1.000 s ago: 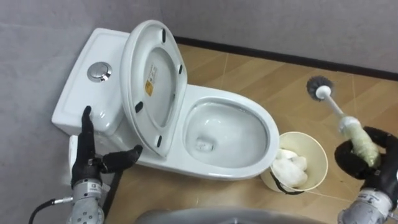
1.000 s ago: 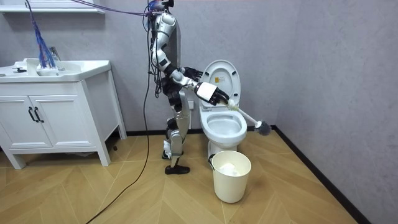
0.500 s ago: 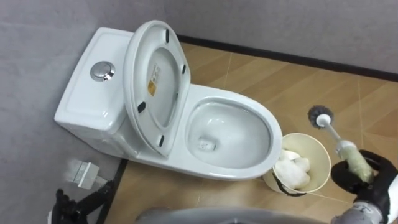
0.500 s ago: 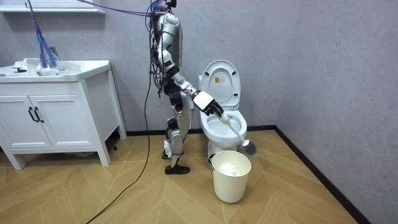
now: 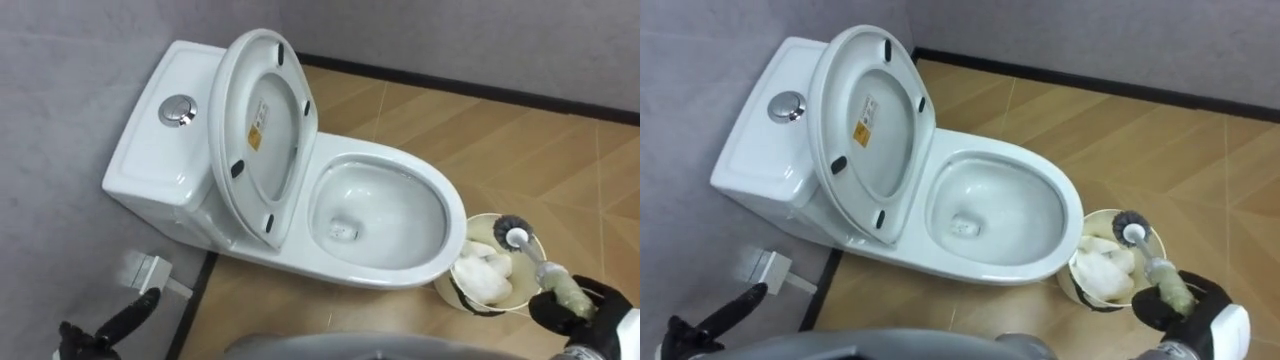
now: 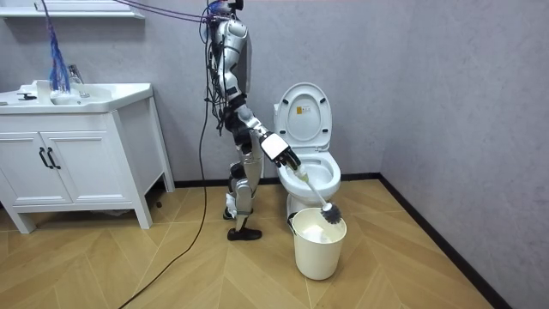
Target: Brush toilet
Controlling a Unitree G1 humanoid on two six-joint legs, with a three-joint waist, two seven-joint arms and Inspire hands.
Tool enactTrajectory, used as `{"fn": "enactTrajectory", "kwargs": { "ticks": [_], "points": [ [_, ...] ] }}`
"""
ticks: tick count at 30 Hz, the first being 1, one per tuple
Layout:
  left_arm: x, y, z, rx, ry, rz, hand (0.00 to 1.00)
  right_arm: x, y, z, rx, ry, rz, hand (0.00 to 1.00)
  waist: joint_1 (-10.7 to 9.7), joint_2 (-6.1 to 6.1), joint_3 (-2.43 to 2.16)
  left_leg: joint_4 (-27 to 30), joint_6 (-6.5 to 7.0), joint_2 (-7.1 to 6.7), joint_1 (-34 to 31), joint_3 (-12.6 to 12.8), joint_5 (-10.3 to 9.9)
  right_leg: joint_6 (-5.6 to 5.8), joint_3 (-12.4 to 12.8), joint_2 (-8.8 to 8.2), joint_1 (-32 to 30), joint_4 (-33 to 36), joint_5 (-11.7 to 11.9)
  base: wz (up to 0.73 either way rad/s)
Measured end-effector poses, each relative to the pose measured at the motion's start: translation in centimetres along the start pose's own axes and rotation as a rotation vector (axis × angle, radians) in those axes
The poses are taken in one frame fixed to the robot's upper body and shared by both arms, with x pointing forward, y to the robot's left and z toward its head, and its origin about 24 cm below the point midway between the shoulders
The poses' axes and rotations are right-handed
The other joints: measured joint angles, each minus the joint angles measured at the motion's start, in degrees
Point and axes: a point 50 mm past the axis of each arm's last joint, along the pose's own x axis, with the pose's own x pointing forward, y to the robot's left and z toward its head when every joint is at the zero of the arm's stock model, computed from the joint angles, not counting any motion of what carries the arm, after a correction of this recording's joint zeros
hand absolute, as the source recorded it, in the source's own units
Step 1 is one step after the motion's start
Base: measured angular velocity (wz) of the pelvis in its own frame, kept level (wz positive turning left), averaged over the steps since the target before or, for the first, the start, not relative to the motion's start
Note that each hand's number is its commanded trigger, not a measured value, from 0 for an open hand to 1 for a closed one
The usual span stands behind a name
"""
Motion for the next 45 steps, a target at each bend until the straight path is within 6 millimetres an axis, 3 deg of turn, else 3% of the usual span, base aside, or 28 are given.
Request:
{"fn": "enactTrajectory", "kwargs": {
  "ticks": [6,12,13,14,20,26,34,45],
  "points": [
    [-0.2,1.8,-2.1,0.239,0.049,0.031,0.0,-0.5,0.2,-0.6,0.0,0.024,0.008,1.0,-0.48,-0.12,-0.14,0.0,0.0,-0.09,1.61,-0.01,0.0,-0.01,-0.09,-0.02,2.18,-1.07,0.04,-0.01],
    [-0.6,3.2,-4.1,0.447,0.134,0.021,0.0,-0.3,0.7,-0.9,-0.007,0.061,0.031,1.0,-1.25,0.05,0.0,-0.02,-0.01,-0.03,1.53,0.21,-0.01,0.06,0.4,0.18,2.11,-1.24,0.11,0.0],
    [-0.6,3.2,-4.2,0.473,0.137,0.017,0.0,-0.3,0.8,-0.9,-0.011,0.064,0.034,0.76,-1.38,0.05,0.0,-0.01,-0.01,-0.04,1.51,0.21,-0.01,0.07,0.34,0.16,2.09,-1.23,0.12,0.04],
    [-0.6,3.3,-4.4,0.526,0.141,0.009,0.0,-0.2,1.0,-1.0,-0.02,0.078,0.046,0.0,-1.69,0.09,0.02,-0.01,-0.01,-0.03,1.49,0.27,-0.02,0.08,0.34,0.16,2.08,-1.23,0.14,0.0],
    [0.0,1.0,-3.5,0.766,0.055,-0.1,0.0,-0.1,1.5,-1.5,-0.039,0.125,0.099,0.0,-2.22,0.49,0.25,0.0,0.1,0.01,1.2,-0.06,-0.2,0.13,-0.06,0.14,1.93,-1.2,0.25,0.03],
    [0.5,-1.4,-2.6,0.836,-0.015,-0.161,0.0,0.1,1.7,-1.6,-0.05,0.134,0.107,0.0,-2.88,0.51,0.25,0.0,0.13,-0.07,1.23,0.04,-0.22,0.21,0.03,0.07,1.85,-1.16,0.28,-0.01],
    [0.5,-1.5,-2.6,0.863,-0.024,-0.169,0.0,0.7,2.3,-0.8,-0.049,0.132,0.123,0.0,-3.3,0.77,0.15,0.03,0.13,-0.1,1.25,0.07,-0.22,0.2,0.2,0.08,1.86,-1.39,0.28,-0.01],
    [0.2,0.1,-3.7,0.918,0.047,-0.156,0.0,0.5,2.7,-1.7,-0.077,0.182,0.216,0.0,-3.15,1.08,0.12,0.04,0.13,-0.08,1.52,0.14,-0.22,0.19,0.86,0.18,1.98,-1.4,0.28,-0.02]
  ]
}}
